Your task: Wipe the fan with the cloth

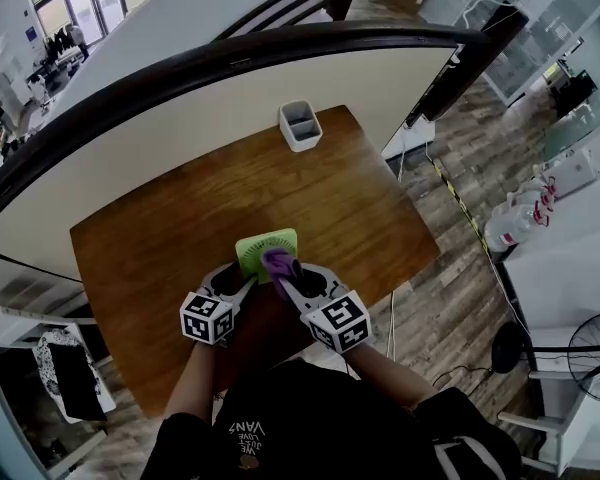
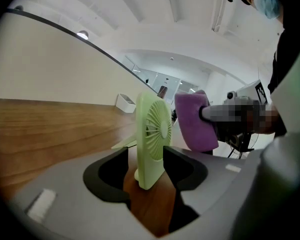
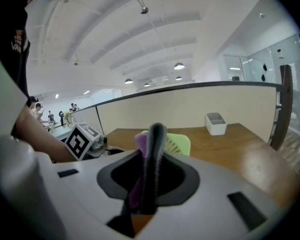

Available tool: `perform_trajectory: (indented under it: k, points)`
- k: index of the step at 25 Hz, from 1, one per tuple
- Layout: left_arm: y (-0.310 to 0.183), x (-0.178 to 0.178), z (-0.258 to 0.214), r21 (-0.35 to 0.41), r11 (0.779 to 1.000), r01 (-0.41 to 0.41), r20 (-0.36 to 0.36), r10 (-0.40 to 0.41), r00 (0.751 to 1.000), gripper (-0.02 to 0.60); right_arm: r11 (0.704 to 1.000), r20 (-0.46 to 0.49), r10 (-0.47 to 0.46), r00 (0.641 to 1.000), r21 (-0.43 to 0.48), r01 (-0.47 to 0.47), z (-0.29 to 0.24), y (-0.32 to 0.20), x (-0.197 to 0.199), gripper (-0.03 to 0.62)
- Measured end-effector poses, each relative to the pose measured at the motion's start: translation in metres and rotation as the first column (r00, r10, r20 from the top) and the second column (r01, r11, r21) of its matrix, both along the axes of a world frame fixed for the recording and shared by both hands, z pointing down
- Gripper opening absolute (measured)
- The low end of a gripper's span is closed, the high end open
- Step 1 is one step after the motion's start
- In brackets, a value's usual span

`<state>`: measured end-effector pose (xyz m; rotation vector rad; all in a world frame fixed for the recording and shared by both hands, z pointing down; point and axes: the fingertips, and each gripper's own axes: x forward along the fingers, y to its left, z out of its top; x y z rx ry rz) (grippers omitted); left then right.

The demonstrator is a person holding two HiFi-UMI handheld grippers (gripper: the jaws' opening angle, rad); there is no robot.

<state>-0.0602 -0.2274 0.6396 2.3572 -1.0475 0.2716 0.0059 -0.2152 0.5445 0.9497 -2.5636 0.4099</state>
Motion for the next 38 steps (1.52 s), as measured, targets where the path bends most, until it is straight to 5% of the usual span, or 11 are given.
perform_trajectory:
  k: [5,7,24,38]
  points:
    - [-0.002,0.005,0.005,-0.006,1.0,-0.008,-0.002,0.008,1.0,0.191,0.998,0.009,-0.048,0.999,0.033,0.048,-0.002,-0.01,-0.017,0.084]
    - [-0.002,0.006,0.005,-0.009,1.0,-0.008,-0.004,0.008,1.0,0.135,0.997,0.01,-0.066,0.998,0.04,0.065,-0.003,-0.011,-0.023,0.084]
    - [0.01,0.008,0.007,-0.048,0.998,0.027,-0.028,-0.029,0.999,0.104,0.979,-0.02,-0.192,0.981,0.066,0.193,0.004,-0.006,-0.063,0.084]
    - [0.01,0.006,0.008,-0.049,0.999,0.021,-0.031,-0.023,0.999,0.103,0.999,-0.019,-0.039,0.999,0.027,0.039,0.012,-0.032,-0.003,0.084]
